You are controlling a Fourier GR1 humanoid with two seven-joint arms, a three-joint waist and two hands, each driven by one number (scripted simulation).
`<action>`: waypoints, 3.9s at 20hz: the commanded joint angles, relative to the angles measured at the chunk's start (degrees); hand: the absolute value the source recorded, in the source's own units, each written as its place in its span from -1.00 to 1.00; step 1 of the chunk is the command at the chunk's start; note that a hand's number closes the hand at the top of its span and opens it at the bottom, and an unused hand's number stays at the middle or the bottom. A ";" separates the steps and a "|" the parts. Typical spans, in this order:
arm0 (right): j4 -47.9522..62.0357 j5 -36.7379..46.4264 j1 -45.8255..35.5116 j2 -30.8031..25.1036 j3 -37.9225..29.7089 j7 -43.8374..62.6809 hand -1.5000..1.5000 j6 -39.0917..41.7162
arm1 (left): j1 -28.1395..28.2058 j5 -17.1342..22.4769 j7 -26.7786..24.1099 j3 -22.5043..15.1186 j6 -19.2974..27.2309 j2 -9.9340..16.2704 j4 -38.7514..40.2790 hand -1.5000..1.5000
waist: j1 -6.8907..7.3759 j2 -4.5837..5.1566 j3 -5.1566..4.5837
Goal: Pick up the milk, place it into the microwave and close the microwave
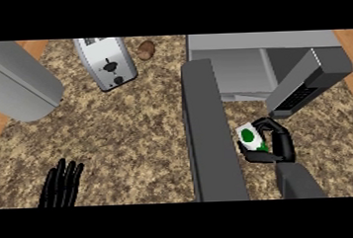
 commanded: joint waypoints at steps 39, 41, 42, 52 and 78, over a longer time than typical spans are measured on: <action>12.66 11.08 -29.28 -8.94 5.47 27.45 1.00 -33.78 | -5.51 0.25 2.93 8.52 -6.84 1.70 6.36 -1.00 | 4.13 2.19 0.42; 12.57 10.59 -29.57 -6.98 4.47 27.96 1.00 -40.11 | -4.41 -2.71 3.59 5.85 -4.46 0.37 4.52 -1.00 | 4.82 2.31 0.51; 12.80 10.54 -29.06 -7.39 4.21 27.31 1.00 -41.05 | -4.16 -1.87 2.87 6.36 -5.70 0.71 5.84 -1.00 | 4.98 2.45 0.48; 17.20 15.10 -31.67 -9.41 7.55 30.92 -1.00 -43.72 | -5.68 -4.23 3.08 5.63 -4.92 0.59 6.13 -1.00 | 6.94 3.18 0.52; 14.40 4.05 -22.16 -5.91 -2.90 11.99 -1.00 -19.07 | -9.19 -7.51 2.27 1.30 -5.61 -2.46 9.23 -1.00 | 3.07 1.87 0.44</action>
